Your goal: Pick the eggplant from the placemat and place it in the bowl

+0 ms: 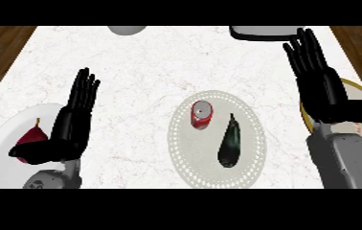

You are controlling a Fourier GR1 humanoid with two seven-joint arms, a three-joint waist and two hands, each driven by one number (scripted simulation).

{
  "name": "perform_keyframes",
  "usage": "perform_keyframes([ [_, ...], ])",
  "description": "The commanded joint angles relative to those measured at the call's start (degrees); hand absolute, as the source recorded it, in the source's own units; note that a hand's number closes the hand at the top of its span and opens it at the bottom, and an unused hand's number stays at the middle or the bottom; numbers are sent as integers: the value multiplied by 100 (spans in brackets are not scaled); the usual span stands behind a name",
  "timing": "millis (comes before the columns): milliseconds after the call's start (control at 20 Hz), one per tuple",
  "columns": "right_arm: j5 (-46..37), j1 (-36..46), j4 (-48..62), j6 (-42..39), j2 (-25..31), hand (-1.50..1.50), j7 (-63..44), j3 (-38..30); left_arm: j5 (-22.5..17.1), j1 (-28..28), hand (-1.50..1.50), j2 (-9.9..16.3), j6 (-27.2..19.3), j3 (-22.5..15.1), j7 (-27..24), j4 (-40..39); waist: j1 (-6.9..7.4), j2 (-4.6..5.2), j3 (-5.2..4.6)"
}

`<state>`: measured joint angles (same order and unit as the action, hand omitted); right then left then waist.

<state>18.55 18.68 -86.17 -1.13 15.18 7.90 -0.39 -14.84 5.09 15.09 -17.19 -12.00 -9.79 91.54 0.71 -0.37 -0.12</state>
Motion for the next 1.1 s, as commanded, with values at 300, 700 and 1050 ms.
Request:
perform_keyframes([
  [300,-2557,-423,1138,1014,908,150,-1965,1591,347,72,0,207,94,-276,428,-344,14,162,-235],
  [700,-3521,-1548,37,5402,-1490,-150,-1735,1962,355,469,0,212,-26,-251,1201,-349,-223,-7,4],
  [1050,-6093,-1594,-773,4853,-1098,-150,-4604,2169,440,236,0,128,16,-356,1160,-404,-226,-22,-28],
])
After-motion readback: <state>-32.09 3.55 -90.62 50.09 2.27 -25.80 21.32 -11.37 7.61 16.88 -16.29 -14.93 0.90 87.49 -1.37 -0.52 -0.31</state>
